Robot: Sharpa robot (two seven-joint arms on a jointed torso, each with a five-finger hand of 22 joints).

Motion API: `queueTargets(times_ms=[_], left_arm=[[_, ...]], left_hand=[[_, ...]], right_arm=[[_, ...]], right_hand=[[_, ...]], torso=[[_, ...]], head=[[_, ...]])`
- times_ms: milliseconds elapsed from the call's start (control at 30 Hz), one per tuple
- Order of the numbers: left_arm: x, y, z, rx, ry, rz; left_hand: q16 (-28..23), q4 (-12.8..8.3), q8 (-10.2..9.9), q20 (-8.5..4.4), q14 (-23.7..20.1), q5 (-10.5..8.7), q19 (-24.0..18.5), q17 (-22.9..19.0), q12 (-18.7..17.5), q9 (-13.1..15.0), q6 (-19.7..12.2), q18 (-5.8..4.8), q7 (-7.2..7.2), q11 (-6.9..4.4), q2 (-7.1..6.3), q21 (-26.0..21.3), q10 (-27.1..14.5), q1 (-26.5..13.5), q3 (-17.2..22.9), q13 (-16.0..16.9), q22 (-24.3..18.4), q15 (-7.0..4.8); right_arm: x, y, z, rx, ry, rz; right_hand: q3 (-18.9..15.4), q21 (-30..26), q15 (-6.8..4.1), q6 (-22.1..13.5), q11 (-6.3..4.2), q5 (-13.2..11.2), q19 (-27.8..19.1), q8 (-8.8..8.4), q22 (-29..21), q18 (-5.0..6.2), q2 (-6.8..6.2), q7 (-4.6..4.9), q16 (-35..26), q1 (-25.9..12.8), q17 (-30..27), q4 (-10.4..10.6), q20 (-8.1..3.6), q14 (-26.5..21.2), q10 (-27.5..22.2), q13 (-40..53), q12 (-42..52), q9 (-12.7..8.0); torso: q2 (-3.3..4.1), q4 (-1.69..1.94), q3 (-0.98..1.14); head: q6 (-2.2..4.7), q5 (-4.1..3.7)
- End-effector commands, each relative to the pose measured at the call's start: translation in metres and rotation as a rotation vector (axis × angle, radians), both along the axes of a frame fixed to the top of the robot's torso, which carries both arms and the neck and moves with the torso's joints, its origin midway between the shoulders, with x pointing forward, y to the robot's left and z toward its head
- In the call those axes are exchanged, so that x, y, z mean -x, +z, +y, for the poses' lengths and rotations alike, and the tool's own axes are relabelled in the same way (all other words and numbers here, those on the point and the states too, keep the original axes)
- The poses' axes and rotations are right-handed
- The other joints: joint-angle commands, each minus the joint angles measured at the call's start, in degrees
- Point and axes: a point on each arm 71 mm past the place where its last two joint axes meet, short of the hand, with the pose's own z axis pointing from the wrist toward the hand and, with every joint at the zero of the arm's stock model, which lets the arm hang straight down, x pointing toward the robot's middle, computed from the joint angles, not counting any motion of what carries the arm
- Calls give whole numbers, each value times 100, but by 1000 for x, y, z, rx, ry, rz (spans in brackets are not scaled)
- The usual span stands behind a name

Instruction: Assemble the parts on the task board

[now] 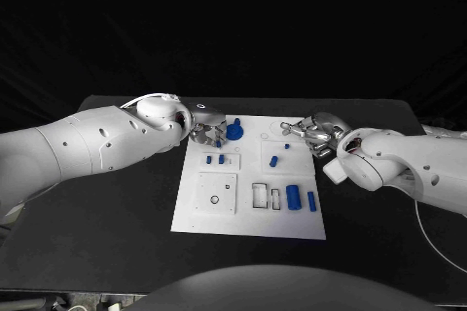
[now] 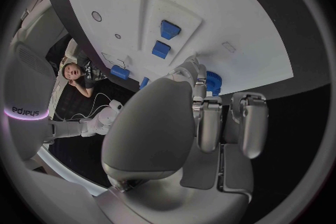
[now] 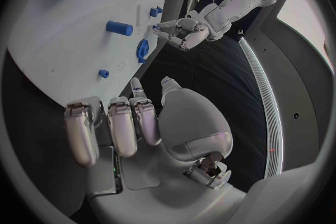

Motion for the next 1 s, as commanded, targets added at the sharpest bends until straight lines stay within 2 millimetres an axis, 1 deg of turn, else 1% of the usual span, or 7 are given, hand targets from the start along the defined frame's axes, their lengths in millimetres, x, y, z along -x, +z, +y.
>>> queueTargets(times_ms=[33, 233, 667, 767, 867, 1000], left_arm=[[3, -6, -2, -20, -13, 41], [3, -8, -2, -24, -15, 51], [4, -9, -2, -37, -10, 65], [3, -10, -2, -44, -2, 69], [3, -11, -1, -53, 5, 76], [3, -11, 0, -62, 13, 81]], left_hand=[[15, 4, 6, -25, 596, 23, 603, 1507, -34, 3, -24, -43, 16, 15, 24, 14, -41, -9, 24, -6, 1508, 37], [15, 4, 5, -25, 596, 23, 603, 1507, -33, 2, -25, -43, 16, 15, 24, 14, -42, -9, 25, -6, 1508, 37], [15, -7, -2, -25, 596, 23, 603, 1507, -30, 0, -33, -43, 15, 13, 17, 14, -53, 5, 36, -4, 1508, 38], [15, -7, -56, -25, 596, 24, 603, 1507, -40, -24, -122, -43, 38, 50, -54, 14, -160, 11, 36, -9, 1508, 62], [15, 19, -137, -23, 596, 23, 603, 1507, -42, -68, -286, -43, 85, 120, -183, 14, -357, -47, 6, -10, 1508, 121], [15, 28, -179, -13, 596, 23, 603, 1507, -34, -148, -583, -43, 135, 169, -360, 14, -568, -171, -52, -6, 1508, 158]], right_arm=[[1, 0, 2, 1, 17, 4], [1, 0, 1, 1, 16, 4], [1, 0, 1, 1, 17, 5], [1, 0, 1, 1, 17, 5], [1, 0, 1, 1, 17, 5], [1, 0, 1, 1, 17, 4]], right_hand=[[-17, 26, 46, -9, 42, 16, 590, 39, 1508, -80, 35, 4, 23, 5, 1506, -2, 25, 597, 600, 1509, 16, 6], [-17, 26, 46, -9, 42, 16, 590, 39, 1508, -80, 35, 4, 23, 5, 1506, -2, 25, 597, 600, 1509, 16, 6], [-20, 26, 46, -8, 42, 16, 590, 41, 1508, -80, 37, 4, 23, 7, 1506, -2, 25, 597, 600, 1509, 16, 7], [-26, 26, 46, -6, 42, 17, 590, 45, 1508, -80, 41, 3, 23, 10, 1506, -3, 26, 597, 600, 1509, 16, 8], [-26, 26, 46, -6, 42, 17, 590, 45, 1508, -80, 41, 3, 23, 10, 1506, -3, 26, 597, 600, 1509, 16, 8], [-26, 26, 46, -6, 42, 17, 590, 45, 1508, -80, 41, 3, 23, 10, 1506, -3, 26, 597, 600, 1509, 16, 8]], torso=[[3, -1, -3], [1, 0, -6], [2, 1, -1], [2, 2, -2], [2, 1, -3], [0, 3, -3]], head=[[0, 1], [0, -9], [0, -11], [0, -9], [0, -9], [0, -5]])
